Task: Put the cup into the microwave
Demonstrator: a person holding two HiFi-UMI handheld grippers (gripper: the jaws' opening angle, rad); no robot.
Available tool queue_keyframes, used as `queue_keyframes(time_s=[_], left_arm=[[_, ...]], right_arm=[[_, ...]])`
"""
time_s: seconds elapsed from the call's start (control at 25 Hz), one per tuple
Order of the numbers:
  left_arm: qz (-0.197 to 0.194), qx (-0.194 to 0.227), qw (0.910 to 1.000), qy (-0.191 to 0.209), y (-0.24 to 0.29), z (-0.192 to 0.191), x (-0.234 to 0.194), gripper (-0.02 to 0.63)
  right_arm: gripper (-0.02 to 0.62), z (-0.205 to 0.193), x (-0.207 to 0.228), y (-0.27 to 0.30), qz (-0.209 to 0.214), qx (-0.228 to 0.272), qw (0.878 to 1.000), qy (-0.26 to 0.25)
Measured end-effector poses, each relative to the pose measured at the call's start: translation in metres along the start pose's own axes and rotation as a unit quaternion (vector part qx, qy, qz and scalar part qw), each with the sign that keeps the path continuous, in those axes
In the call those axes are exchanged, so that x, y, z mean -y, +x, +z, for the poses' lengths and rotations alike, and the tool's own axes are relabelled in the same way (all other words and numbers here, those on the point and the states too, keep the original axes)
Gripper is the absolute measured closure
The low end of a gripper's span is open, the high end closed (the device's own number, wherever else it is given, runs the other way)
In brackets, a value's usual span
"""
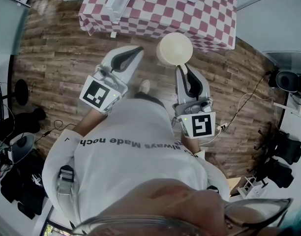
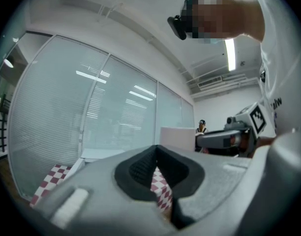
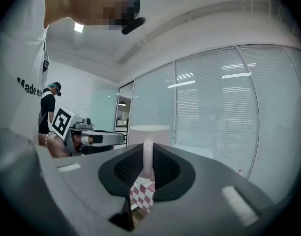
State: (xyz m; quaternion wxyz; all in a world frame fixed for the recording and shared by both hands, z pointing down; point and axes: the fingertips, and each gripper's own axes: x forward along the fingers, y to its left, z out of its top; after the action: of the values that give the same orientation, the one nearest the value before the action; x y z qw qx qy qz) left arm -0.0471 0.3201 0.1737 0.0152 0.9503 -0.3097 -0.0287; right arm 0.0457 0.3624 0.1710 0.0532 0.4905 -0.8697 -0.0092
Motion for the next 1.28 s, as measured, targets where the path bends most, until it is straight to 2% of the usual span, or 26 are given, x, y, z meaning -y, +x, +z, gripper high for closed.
queue_keyframes(time_s=[0.36,0.84,1.28], left_arm=[[0.009,-0.003,1.0,-0.003,0.061,-0.009,-0.006,0.601],[0.009,-0.015,0.9998,-0.009,0.085,-0.022,-0.011,0.601],[0.014,-0.004,0.9998,-0.013,0.118,-0.024,-0.061,0.601]], right_arm=[[0.555,-0.005,0.062,0.01,0.009,0.0,1.0,-0.004],[0.555,-0.016,0.085,0.018,0.013,-0.004,1.0,0.0],[0.555,-0.017,0.116,0.07,0.009,-0.001,1.0,-0.003]])
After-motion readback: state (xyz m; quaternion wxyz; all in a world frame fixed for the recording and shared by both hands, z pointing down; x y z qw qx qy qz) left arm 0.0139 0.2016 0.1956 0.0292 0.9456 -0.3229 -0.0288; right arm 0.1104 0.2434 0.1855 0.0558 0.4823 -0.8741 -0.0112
